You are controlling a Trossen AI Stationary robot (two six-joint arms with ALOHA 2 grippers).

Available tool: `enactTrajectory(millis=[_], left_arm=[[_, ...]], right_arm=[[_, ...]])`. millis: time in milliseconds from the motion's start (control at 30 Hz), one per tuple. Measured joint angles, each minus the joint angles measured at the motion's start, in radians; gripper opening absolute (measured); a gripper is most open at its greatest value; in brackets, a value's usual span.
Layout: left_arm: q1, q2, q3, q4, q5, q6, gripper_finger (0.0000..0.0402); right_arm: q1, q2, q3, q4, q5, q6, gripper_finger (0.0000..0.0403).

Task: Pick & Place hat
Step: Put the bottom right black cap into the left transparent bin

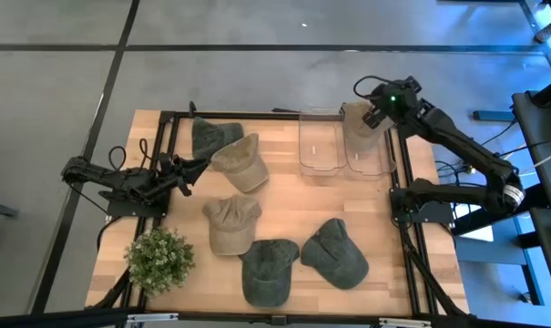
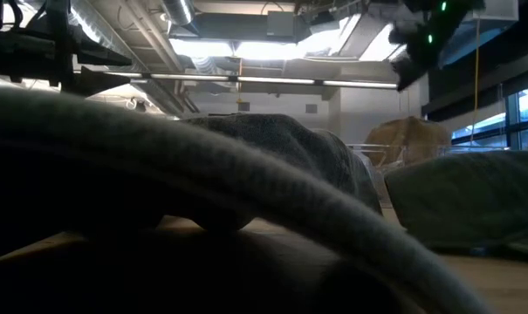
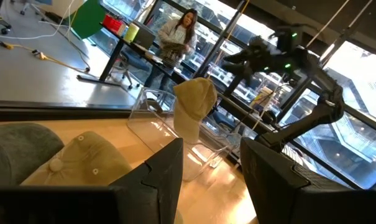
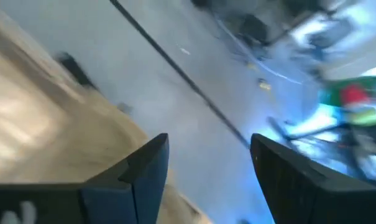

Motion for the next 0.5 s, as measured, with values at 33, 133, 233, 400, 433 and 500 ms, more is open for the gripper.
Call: enactTrajectory(millis=[33,133,233,400,433,500], left_arm=[[0.000,0.000,0.000,0.000,0.000,0.000,0.0155],[0.000,0.000,0.000,0.000,0.000,0.002,0.0155],[0.000,0.000,0.000,0.000,0.000,0.017,0.0155],[0.000,0.000,0.000,0.000,0.013,0.026,0.0155],[0.000,0.000,0.000,0.000,0.019,0.027,0.0155],[0.000,0.000,0.000,0.000,0.033,0.027,0.0155]], right_arm=[[0.017,0.000,0.034,-0.046,-0.062,0.043,0.0228],[0.080,-0.001,0.109,-0.140,-0.334,0.150,0.0228],[0.180,-0.001,0.131,-0.151,-0.552,0.199,0.0228],[0.421,0.035,0.105,-0.156,-0.628,0.186,0.0228],[0.470,0.046,0.094,-0.153,-0.628,0.203,0.0228],[0.563,0.077,0.068,-0.141,-0.609,0.262,0.0228]])
